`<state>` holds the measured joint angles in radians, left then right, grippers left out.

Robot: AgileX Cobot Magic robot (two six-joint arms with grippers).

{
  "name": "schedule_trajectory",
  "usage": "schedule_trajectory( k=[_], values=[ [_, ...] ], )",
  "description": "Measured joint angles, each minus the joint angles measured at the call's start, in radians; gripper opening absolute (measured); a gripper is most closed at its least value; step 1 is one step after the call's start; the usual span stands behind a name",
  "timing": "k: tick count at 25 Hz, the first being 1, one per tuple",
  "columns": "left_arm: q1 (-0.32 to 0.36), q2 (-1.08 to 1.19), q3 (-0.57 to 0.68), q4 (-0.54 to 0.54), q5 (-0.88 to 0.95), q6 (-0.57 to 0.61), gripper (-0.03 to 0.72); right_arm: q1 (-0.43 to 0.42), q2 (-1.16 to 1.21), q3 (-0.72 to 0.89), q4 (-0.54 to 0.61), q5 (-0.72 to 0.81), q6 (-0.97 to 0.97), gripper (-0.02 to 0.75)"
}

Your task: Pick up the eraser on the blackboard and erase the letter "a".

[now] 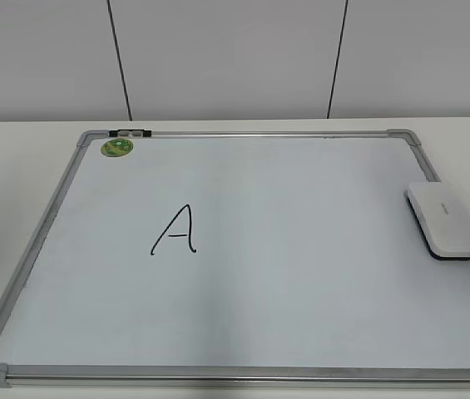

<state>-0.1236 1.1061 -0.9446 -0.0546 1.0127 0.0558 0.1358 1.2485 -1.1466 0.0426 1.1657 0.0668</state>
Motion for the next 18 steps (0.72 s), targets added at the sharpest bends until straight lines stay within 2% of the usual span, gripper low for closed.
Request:
schedule_trajectory(
  k=[10,18],
  values=[
    [-0.006,-0.46,0.254,0.005,0.01,-0.036,0.517,0.0,-0.431,0.395,0.058,-0.059,0.002,0.555],
    [-0.045,-0.696,0.385,0.022,0.083,-0.063,0.515,0.0,-0.773,0.577,0.049,-0.051,0.003,0.555]
  ],
)
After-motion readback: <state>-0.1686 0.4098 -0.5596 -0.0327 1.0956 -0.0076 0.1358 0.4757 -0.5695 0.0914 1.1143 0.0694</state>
